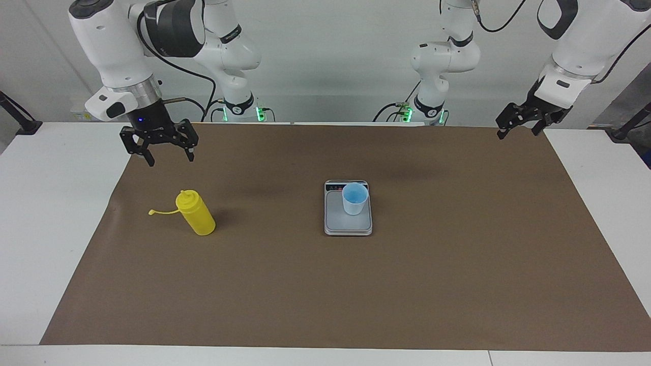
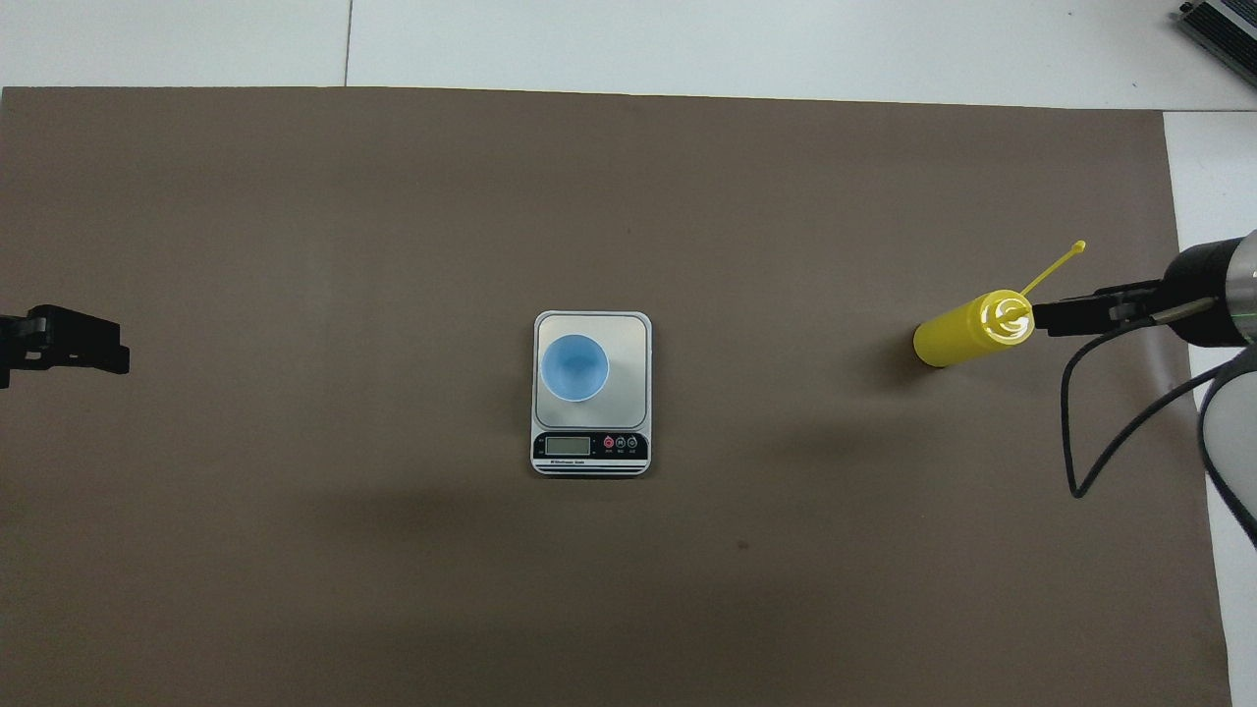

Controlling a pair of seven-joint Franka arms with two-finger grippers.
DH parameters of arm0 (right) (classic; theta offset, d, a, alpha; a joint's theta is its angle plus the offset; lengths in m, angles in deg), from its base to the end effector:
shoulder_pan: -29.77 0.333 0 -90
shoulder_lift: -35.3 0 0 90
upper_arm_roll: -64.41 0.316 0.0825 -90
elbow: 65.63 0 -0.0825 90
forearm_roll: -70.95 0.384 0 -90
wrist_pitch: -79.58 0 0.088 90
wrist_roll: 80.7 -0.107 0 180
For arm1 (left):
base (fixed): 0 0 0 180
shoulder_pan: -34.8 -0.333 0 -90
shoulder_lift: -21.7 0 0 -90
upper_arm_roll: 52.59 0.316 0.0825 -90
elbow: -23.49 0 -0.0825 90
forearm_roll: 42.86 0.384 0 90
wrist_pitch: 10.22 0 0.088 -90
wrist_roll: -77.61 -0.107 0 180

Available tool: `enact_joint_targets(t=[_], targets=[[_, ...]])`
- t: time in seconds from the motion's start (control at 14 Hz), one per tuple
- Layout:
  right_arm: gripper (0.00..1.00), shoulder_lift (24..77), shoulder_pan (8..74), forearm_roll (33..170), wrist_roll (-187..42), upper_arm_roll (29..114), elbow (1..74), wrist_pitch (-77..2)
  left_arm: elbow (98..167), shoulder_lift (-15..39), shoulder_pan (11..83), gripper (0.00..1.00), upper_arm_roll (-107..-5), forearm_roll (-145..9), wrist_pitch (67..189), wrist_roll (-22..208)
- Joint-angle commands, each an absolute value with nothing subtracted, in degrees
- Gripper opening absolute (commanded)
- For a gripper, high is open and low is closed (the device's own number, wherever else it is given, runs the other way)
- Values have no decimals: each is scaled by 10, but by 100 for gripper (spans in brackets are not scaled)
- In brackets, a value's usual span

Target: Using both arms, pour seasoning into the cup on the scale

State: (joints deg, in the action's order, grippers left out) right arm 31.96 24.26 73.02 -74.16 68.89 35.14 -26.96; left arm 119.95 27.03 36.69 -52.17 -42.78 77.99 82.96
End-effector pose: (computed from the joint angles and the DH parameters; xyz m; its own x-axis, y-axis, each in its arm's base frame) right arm 0.5593 -0.0061 0.5936 0.9832 0.0865 0.1605 0.0898 -0.9959 -0.0131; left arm 0.5206 -0.0130 0.6189 0.9964 0.0677 -0.0507 0.0675 -0.9977 -0.0055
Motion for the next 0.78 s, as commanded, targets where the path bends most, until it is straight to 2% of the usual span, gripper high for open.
enact_joint_targets(t=[0.0,0.43,0.71], targets=[[100,354,251,702,-801,692,271,-204,1210,282,364,100,-521,-436,782,829],[100,354,254,701,-806,691,227,-145,1210,282,364,100,-521,-436,782,829],[100,338,254,708,-806,689,239,-107,1210,282,364,100,-521,-436,782,829]])
